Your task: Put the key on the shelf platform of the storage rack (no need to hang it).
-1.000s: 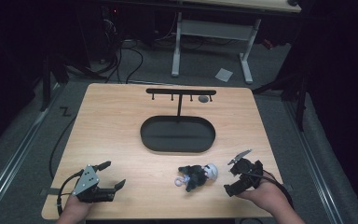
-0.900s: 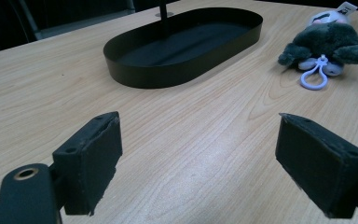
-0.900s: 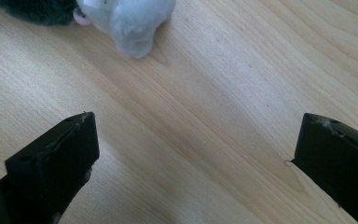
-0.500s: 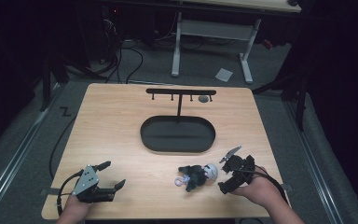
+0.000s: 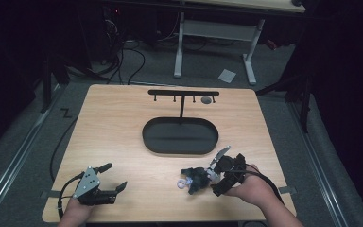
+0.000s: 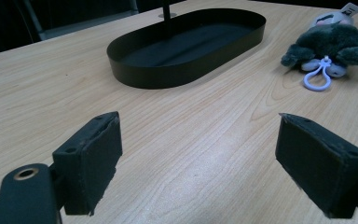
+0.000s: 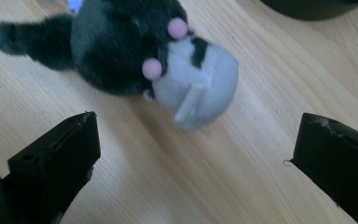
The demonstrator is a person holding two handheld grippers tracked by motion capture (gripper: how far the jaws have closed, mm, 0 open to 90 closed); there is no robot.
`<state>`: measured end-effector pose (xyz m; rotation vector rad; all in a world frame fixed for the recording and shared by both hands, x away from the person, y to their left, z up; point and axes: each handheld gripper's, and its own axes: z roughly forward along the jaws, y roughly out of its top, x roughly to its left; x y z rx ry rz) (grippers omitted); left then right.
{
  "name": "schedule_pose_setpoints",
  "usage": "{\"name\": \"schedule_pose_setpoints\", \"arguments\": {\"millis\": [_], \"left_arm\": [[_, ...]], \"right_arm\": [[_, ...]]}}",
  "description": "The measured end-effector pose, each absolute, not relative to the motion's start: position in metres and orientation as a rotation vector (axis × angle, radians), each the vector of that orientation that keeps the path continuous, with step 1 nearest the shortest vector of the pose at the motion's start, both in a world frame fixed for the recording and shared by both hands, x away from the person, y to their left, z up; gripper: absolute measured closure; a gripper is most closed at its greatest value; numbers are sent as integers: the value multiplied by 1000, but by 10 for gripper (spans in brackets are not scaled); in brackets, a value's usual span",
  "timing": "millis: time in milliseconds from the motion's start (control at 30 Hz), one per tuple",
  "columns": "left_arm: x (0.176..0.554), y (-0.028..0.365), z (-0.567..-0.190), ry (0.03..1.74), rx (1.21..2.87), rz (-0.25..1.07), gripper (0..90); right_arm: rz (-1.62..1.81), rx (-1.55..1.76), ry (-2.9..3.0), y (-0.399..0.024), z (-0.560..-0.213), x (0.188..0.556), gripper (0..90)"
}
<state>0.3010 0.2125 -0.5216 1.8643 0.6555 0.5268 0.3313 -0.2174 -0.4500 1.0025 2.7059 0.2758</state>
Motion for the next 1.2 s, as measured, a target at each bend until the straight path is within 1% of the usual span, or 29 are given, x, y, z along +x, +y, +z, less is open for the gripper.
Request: {"name": "schedule_pose_setpoints", "arguments": {"millis": [100,233,300,467,500,567,600,633,667,767,800,900,933,967,1033,1100,1200], "left_arm": [[301,213,-522,654,1861,527,151],[301,213,-522,647,1862,519,151],[301,213,-522,649,1857,520,151],[301,213,-522,638,1861,511,151],[301,213,-522,638,1861,511,151],[301,214,-522,637,1860,514,151],[301,214,-522,637,1860,514,151],[301,214,-522,635,1860,512,151],[301,214,-522,636,1860,512,151],[301,213,-522,634,1863,514,151],[300,213,-522,633,1863,514,151],[301,213,-522,636,1862,510,151],[301,213,-522,636,1862,510,151],[301,213,-522,636,1862,510,151],[301,213,-522,635,1861,509,151],[301,213,-522,636,1862,508,151],[301,214,-522,635,1860,509,151]], "right_arm": [[266,982,2730,-208,-454,338,22],[228,948,2775,-198,-463,345,80],[218,931,2774,-194,-467,349,90],[255,913,2806,-191,-466,353,214],[255,913,2806,-191,-466,353,214],[253,922,2804,-191,-464,352,318],[248,917,2796,-192,-464,351,401],[260,930,2783,-194,-462,350,454],[264,954,2780,-196,-462,349,469],[265,998,2776,-200,-460,344,473],[273,1010,2773,-201,-459,343,445],[277,1045,2778,-201,-461,345,251],[263,1049,2782,-200,-462,346,216],[257,1040,2789,-199,-464,348,200],[250,1037,2800,-195,-468,350,189],[246,1021,2808,-192,-473,352,202],[249,1012,2824,-190,-476,352,330]]}}
